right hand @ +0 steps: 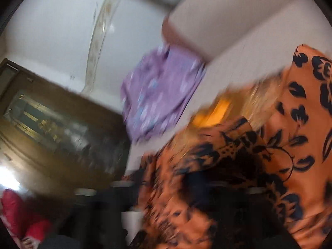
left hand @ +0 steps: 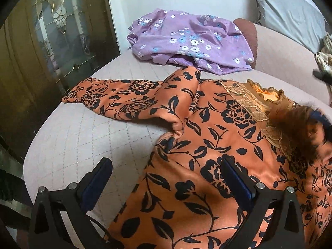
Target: Fold small clothes
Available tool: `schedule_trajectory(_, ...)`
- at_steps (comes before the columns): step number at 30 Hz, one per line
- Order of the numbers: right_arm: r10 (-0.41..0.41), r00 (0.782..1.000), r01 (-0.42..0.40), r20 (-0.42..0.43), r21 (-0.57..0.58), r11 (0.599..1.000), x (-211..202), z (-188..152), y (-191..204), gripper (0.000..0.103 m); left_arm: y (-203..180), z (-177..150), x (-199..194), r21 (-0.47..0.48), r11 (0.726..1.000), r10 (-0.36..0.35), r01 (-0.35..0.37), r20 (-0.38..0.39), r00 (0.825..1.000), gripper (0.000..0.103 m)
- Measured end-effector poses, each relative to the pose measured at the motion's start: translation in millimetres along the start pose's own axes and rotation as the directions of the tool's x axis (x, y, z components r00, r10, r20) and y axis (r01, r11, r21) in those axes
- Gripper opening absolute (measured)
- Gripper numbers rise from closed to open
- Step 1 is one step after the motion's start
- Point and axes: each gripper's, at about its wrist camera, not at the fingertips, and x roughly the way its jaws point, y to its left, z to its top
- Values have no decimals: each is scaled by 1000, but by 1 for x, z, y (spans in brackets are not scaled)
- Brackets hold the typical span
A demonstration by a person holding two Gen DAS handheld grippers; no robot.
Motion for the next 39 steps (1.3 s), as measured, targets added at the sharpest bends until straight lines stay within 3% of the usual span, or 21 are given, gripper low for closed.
schedule_trajectory(2, 50, 999, -50, -9, 19, 999, 2, -18, 3, 86, 1, 0, -2, -7, 1000, -9, 9, 10, 1000, 103)
schedule_trajectory(5, 56, 998, -56, 1, -35, 998, -16, -19, 12, 86, -4, 2, -7, -7, 999, -50, 50, 45, 998, 103)
schedule_trajectory(10, 6, 989, -7, 145, 10, 1000, -91, -4, -8, 85, -37, 0, -25, 82, 979, -194, 186, 107, 975, 103)
schedule_trajectory(13, -88, 968, 60, 235, 123, 991, -132, -1, -35, 85, -70, -4, -40, 154, 962, -248, 227, 134, 959, 103)
schedule_trajectory(15, -93, 962, 33, 257, 226, 974, -144, 2, -58, 85, -101, -5, -47, 225, 957, -221, 183, 158, 962, 103)
schedule_trajectory(18, -73, 963, -4, 257, 288, 957, -148, 7, -75, 85, -145, 0, -39, 287, 951, -160, 115, 137, 978, 103)
schedule_trajectory(20, -88, 962, 6, 257, 304, 953, -146, 10, -81, 84, -164, 7, -29, 282, 953, -144, 113, 92, 985, 103)
schedule_trajectory(22, -57, 962, -36, 267, 332, 943, -154, 13, -91, 83, -180, 11, -24, 277, 952, -155, 133, 57, 986, 103)
schedule_trajectory(25, -11, 956, -99, 293, 360, 927, -161, 18, -104, 61, -198, 14, -17, 299, 951, -107, 81, 73, 992, 103)
schedule_trajectory(27, 25, 950, -146, 310, 375, 915, -164, 23, -111, 34, -202, 18, -3, 296, 952, -96, 74, 61, 994, 103)
schedule_trajectory(28, 32, 949, -158, 312, 387, 909, -164, 25, -115, 34, -201, 19, 2, 294, 953, -91, 74, 45, 995, 102)
schedule_trajectory(29, 26, 950, -153, 311, 391, 908, -168, 27, -116, 34, -199, 21, 9, 286, 955, -92, 82, 22, 996, 90)
schedule_trajectory(30, 17, 952, -143, 306, 392, 909, -168, 29, -117, 34, -196, 23, 14, 274, 956, -106, 102, -1, 994, 66)
schedule_trajectory(31, 11, 955, -132, 297, 392, 911, -165, 30, -117, 34, -192, 25, 21, 259, 956, -133, 138, -39, 990, 54)
schedule_trajectory(33, -2, 963, -111, 271, 400, 910, -157, 32, -119, 34, -189, 27, 32, 236, 953, -169, 188, -100, 981, 17)
schedule_trajectory(35, -37, 973, -63, 229, 414, 908, -143, 32, -122, 34, -183, 28, 39, 216, 952, -190, 215, -129, 973, 8)
schedule_trajectory(39, -160, 984, 111, 75, 442, 890, -111, 28, -134, 33, -163, 32, 25, 217, 947, -226, 235, -66, 972, 7)
